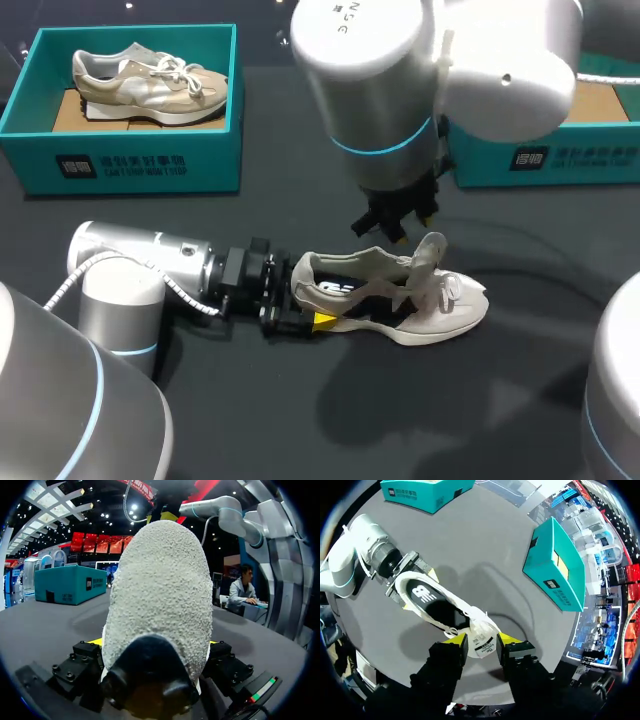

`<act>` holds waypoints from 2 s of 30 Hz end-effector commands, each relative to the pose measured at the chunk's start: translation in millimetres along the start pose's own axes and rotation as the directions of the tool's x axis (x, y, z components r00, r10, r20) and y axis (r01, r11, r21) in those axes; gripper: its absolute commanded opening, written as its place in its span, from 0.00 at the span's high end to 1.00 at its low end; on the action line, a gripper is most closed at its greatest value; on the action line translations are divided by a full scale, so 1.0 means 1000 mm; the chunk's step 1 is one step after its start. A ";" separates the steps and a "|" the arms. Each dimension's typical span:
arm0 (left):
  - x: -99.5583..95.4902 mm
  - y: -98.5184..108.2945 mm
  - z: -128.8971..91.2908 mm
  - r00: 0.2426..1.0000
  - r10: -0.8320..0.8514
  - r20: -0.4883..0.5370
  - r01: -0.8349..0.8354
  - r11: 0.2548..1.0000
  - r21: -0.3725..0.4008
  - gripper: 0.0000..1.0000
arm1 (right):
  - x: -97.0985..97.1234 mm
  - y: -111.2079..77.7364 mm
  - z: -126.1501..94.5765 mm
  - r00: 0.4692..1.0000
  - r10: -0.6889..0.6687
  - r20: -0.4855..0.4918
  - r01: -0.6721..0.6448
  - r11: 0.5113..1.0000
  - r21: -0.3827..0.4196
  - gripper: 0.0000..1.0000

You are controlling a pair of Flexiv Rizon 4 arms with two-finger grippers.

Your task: Take the shoe out of the shoebox, open the shoe tongue, remove and reinsert the insole, then place the shoe into the shoebox

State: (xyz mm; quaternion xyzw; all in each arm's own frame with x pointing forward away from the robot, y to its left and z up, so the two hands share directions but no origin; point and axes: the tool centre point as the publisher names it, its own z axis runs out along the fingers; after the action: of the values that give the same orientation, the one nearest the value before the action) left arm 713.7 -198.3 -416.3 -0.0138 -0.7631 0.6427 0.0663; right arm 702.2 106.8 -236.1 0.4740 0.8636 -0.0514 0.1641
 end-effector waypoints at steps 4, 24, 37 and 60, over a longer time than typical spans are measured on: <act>0.000 0.001 -0.001 1.000 0.000 0.001 0.000 1.000 0.000 1.00 | 0.018 -0.002 -0.002 0.972 -0.231 -0.040 0.227 0.970 -0.085 1.00; 0.000 0.001 -0.001 1.000 0.000 0.001 0.000 1.000 0.000 1.00 | 0.067 0.023 0.024 0.816 -0.571 -0.093 0.558 0.819 -0.131 1.00; 0.000 0.001 -0.001 1.000 0.000 0.001 0.000 1.000 0.000 1.00 | 0.085 0.031 0.065 0.770 -0.629 -0.104 0.601 0.771 -0.209 1.00; 0.000 0.001 -0.001 1.000 0.000 0.001 0.000 1.000 0.000 1.00 | 0.099 0.056 0.099 0.728 -0.674 -0.122 0.645 0.734 -0.212 1.00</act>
State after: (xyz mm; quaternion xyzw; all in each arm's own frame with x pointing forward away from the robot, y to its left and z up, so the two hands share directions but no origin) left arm 713.8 -198.1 -416.3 -0.0138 -0.7631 0.6428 0.0663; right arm 717.0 182.0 -345.9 0.1252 0.9877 0.0140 0.0924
